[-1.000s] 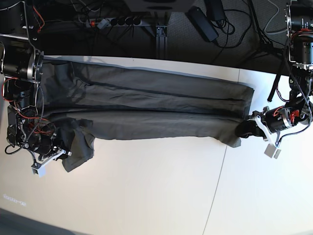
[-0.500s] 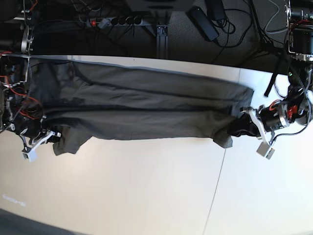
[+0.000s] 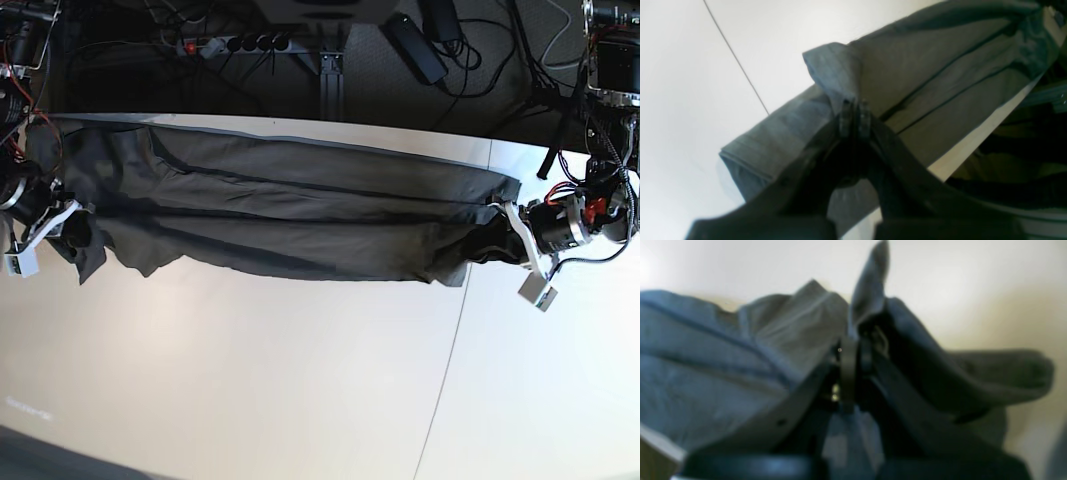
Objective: Fold the T-shirt properly
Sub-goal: 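Grasp the hem corners with both grippers and fold them over the strip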
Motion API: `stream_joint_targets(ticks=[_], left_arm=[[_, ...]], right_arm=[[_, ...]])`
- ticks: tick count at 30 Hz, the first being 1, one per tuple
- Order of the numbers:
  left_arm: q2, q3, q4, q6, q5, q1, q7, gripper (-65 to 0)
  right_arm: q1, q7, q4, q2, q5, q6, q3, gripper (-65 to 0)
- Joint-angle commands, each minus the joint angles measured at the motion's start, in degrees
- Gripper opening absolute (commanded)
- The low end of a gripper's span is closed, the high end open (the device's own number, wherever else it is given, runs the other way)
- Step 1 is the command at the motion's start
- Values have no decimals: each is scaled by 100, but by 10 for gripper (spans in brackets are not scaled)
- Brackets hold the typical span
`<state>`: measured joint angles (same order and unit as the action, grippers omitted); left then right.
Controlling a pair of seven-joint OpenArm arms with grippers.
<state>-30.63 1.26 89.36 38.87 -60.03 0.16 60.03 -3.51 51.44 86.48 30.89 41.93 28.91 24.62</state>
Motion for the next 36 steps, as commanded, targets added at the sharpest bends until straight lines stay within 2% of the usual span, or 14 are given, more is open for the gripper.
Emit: stream_joint_targets(ticks=[1, 7, 16, 20, 21, 22, 23, 24, 25, 31, 36], left_arm=[[-98, -42, 85, 113, -98, -92, -57, -650], [-98, -42, 85, 113, -98, -92, -13, -650], [-111, -42, 85, 113, -98, -92, 70, -642], [-214, -42, 85, 113, -105, -76, 90, -467], [-249, -42, 85, 113, -107, -74, 90, -422], [-282, -42, 85, 113, -105, -79, 90, -387], [-310, -42, 85, 113, -105, -81, 87, -369], [-339, -42, 85, 113, -107, -79, 83, -366], [-363, -42, 85, 113, -105, -79, 87, -366], [-577, -87, 85, 113, -105, -76, 83, -366], [-669, -225, 85, 113, -223, -79, 85, -366]], right_arm=[[-42, -146, 236, 162, 103, 413, 157, -650], [-717, -144, 643, 162, 122, 413, 542, -650], [-1132, -96, 664, 17, 168, 413, 579, -650], [-1130, 116, 664, -144, -46, 411, 579, -650], [-1130, 179, 662, -173, -59, 411, 579, -562], [-1130, 223, 664, -195, -59, 411, 579, -443], [-1130, 247, 664, -219, -55, 411, 579, -343], [-1130, 249, 664, -234, -42, 411, 579, -279], [-1130, 245, 664, -238, -33, 411, 579, -259], [-1130, 282, 769, -247, 13, 400, 671, -260], [-1130, 459, 1281, -251, 127, 396, 981, -262]])
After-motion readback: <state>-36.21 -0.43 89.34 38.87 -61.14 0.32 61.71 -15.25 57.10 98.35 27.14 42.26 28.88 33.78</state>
